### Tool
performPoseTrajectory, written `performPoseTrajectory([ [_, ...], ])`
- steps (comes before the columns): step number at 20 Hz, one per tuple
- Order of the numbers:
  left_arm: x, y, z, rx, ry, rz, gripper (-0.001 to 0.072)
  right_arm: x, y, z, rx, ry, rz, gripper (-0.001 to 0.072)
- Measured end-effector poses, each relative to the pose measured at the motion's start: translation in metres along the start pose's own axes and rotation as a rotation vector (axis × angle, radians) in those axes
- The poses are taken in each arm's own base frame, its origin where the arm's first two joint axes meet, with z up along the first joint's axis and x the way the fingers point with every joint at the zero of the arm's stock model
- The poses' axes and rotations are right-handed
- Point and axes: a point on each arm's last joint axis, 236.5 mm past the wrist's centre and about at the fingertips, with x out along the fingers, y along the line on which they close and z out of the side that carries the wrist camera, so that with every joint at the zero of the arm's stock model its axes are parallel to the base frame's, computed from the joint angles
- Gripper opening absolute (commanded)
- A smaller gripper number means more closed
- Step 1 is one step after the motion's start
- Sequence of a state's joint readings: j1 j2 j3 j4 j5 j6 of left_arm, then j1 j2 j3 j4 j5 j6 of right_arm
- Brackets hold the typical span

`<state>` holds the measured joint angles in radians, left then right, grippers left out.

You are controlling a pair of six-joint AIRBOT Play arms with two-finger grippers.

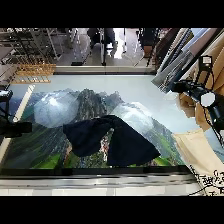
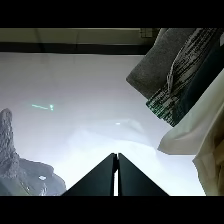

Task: Fold the clothes and pants, and hang the long-sleeved shirts on hangers.

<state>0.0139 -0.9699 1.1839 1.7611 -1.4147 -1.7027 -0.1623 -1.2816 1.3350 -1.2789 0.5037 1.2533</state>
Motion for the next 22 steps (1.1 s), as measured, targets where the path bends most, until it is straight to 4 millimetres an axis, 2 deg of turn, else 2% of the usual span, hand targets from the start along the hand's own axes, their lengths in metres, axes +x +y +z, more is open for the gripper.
performPoseTrajectory([
  [17, 0.0, 0.0, 0.0, 0.0, 0.0, 0.0, 0.0008, 0.0, 0.0, 0.0, 0.0, 0.0, 0.0, 0.005],
  [21, 0.0, 0.0, 0.0, 0.001, 0.0, 0.001, 0.0011, 0.0, 0.008, 0.003, 0.087, -0.009, 0.036, 0.005],
  [22, 0.0, 0.0, 0.0, 0.001, -0.001, 0.001, 0.0033, 0.0, 0.011, 0.004, 0.118, -0.012, 0.047, 0.005],
])
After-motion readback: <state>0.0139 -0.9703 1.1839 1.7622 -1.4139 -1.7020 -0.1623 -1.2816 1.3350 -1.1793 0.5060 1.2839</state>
